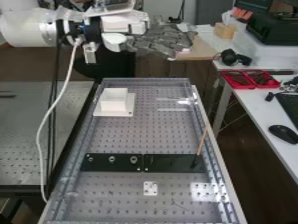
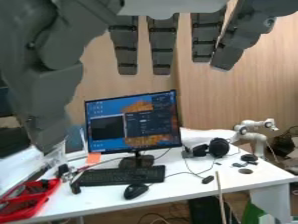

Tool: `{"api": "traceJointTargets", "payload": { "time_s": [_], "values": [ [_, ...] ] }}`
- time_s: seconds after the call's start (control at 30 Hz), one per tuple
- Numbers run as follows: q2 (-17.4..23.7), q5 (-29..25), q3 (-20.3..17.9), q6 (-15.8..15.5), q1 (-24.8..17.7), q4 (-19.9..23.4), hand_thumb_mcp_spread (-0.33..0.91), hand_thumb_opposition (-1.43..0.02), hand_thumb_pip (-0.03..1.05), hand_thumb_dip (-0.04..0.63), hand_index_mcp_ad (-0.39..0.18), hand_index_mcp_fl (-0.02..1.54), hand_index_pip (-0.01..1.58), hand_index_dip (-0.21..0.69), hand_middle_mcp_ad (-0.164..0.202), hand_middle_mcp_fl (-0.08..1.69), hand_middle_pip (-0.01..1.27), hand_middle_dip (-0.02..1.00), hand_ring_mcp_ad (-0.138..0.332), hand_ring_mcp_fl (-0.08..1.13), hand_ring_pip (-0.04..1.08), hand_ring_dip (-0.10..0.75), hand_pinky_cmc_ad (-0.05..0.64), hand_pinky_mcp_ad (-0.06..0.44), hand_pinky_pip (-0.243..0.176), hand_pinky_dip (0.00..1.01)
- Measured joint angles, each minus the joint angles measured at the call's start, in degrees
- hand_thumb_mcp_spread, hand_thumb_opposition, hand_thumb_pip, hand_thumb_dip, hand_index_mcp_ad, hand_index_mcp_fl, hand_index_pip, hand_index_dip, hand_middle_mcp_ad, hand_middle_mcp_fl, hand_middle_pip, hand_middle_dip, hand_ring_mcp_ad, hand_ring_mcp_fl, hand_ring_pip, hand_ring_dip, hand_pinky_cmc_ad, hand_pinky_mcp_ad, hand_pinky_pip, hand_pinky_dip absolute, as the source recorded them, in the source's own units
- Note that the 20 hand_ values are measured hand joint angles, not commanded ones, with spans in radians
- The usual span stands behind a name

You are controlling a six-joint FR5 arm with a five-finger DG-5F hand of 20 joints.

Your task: Grab the drill bit and place it in the clear container

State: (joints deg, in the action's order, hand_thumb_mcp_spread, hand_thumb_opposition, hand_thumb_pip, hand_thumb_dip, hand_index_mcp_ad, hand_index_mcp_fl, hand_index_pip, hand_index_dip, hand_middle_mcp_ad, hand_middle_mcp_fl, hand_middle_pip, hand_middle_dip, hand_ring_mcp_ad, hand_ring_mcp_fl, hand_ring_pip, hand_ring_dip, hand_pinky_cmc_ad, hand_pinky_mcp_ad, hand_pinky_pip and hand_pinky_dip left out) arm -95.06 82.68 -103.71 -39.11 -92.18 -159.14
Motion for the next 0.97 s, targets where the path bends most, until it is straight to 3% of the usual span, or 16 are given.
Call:
{"api": "traceJointTargets", "payload": {
  "time_s": [0.27,0.37,0.47,0.97],
  "values": [
    [3.18,-1.66,0.08,-2.01,-0.65,-3.03,0.2,-0.67,0.34,0.082,-0.038,0.17,0.09,0.297,0.082,0.13,0.12,0.22,0.227,0.01,0.09,0.058,0.297,0.164,-0.105,0.41],
    [3.85,-2.44,-0.09,-2.79,-1.08,-4.46,0.2,-0.66,0.33,0.051,-0.037,0.2,0.09,0.346,0.086,0.17,0.13,0.22,0.229,0.04,0.09,0.058,0.297,0.171,-0.108,0.44],
    [4.19,-2.59,-0.31,-3.48,-1.17,-4.58,0.21,-0.66,0.28,0.049,-0.035,0.22,0.09,0.346,0.086,0.17,0.14,0.22,0.227,0.02,0.1,0.058,0.298,0.168,-0.108,0.44],
    [4.64,-0.52,-0.33,-4.63,-0.12,-5.52,0.21,-0.69,0.28,0.037,-0.009,0.29,0.09,0.363,0.082,0.21,0.14,0.2,0.229,0.04,0.1,0.058,0.304,0.178,-0.105,0.45]
  ]
}}
